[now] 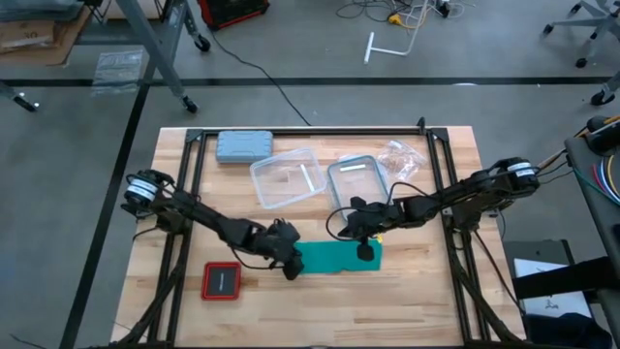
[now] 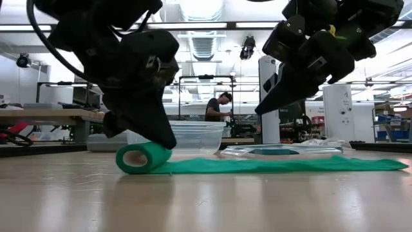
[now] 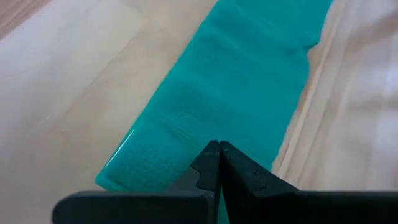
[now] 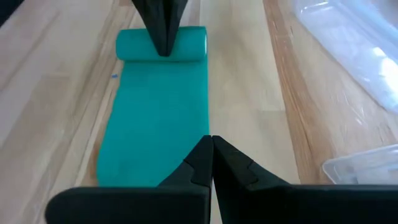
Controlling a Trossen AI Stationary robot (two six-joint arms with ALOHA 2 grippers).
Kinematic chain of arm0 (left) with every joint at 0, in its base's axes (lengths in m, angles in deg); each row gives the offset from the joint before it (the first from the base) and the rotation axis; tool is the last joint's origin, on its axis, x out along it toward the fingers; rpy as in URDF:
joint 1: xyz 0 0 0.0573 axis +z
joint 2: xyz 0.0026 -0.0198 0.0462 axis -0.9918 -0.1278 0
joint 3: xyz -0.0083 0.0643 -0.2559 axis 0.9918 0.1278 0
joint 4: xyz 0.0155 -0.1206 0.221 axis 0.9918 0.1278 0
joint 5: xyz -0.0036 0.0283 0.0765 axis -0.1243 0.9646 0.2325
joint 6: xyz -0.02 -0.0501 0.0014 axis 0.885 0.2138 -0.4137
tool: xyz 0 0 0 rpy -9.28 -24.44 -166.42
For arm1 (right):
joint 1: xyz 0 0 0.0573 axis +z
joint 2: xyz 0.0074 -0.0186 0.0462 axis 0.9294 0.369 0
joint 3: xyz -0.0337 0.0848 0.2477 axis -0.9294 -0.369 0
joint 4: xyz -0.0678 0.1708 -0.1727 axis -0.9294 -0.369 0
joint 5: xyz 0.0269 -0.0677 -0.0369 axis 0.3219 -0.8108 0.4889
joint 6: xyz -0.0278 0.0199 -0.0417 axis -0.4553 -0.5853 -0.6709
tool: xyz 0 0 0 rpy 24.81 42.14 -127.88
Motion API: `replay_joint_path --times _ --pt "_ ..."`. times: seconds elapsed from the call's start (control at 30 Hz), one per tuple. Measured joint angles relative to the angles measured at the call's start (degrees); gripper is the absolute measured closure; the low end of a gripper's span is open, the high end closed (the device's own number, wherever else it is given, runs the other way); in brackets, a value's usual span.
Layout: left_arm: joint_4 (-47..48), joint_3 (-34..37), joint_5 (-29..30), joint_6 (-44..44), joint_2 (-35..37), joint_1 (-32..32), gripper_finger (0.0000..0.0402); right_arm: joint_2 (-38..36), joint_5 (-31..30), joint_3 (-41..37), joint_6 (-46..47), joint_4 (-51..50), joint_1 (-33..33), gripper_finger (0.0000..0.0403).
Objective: Roll bandage
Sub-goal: Roll the blue bandage
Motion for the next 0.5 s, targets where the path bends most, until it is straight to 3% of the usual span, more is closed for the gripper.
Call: replay_joint_path --times 0.27,0.5 --pt "2.89 -5.55 -0.44 -6.28 0.73 0.07 0.04 0.0 -0.02 0.0 0.02 -0.53 0.0 0.0401" --pt "16.26 -11.6 -0.02 -8.44 2.29 -0.04 0.0396 0.35 -0.02 0.0 0.02 -0.53 0.0 0.0401"
